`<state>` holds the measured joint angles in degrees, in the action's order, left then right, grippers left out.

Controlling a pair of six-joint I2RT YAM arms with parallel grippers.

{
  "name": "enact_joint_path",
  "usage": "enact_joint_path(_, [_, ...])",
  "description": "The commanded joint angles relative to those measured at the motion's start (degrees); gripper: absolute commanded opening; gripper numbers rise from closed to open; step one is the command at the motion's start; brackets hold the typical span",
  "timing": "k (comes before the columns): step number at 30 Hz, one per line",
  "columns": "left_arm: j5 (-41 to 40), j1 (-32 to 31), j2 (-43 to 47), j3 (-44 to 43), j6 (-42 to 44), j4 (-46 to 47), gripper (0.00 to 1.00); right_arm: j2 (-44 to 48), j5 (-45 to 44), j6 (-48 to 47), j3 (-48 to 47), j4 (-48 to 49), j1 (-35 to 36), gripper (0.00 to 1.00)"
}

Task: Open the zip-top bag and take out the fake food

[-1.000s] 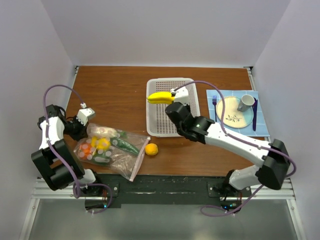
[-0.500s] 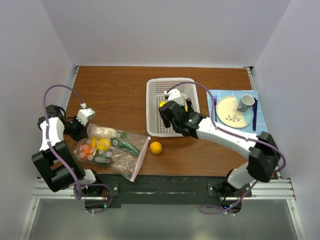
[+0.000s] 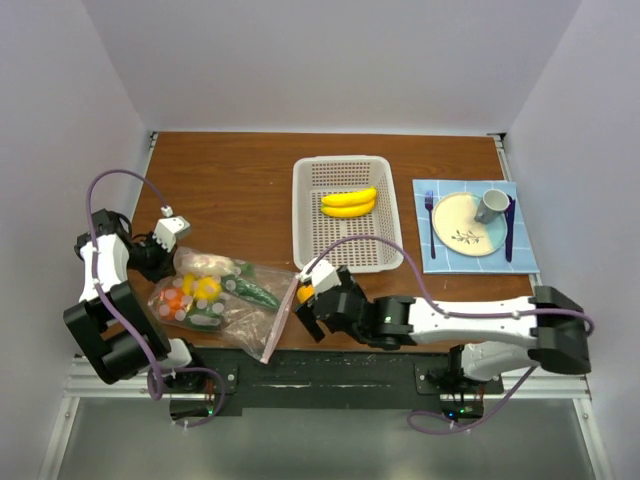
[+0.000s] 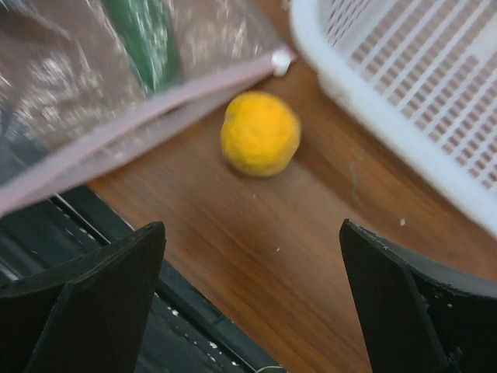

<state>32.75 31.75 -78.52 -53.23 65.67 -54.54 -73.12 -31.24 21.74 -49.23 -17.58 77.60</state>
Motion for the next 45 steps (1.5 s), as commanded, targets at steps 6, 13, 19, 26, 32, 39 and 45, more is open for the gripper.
enact_joint_path(6, [2.3,0.4,1.8,-5.8,2.8,-6.9,0.0,-12.1,-4.7,-1.3,0.2,13.2,0.4,0.99])
enact_joint_path(13, [6.8,0.2,4.2,-14.4,7.4,-20.9,0.0,-18.7,-10.4,-2.9,-0.4,19.8,-1.3,0.99])
enact_joint_path(19, [4.0,0.3,7.5,-12.2,8.5,-20.9,0.0,-21.2,-8.1,-2.1,0.0,23.8,-2.8,0.99])
enact_joint_path(26, [1.4,0.2,7.4,-12.4,8.3,-20.1,0.0,-22.9,-4.9,0.7,1.9,26.6,-2.9,0.73])
enact_joint_path(32, [-0.1,0.3,6.1,-11.7,5.4,-14.3,0.0,-15.9,-2.1,2.9,6.8,26.1,-2.5,0.15])
enact_joint_path(39, [-3.7,0.2,4.0,-7.8,0.1,-4.3,0.0,-1.8,-1.1,-0.9,3.8,18.2,-1.3,0.16])
enact_joint_path(45, [-6.7,0.2,5.1,-3.0,-1.6,0.1,0.0,-1.4,-14.4,-5.0,-6.4,9.9,-8.7,0.15])
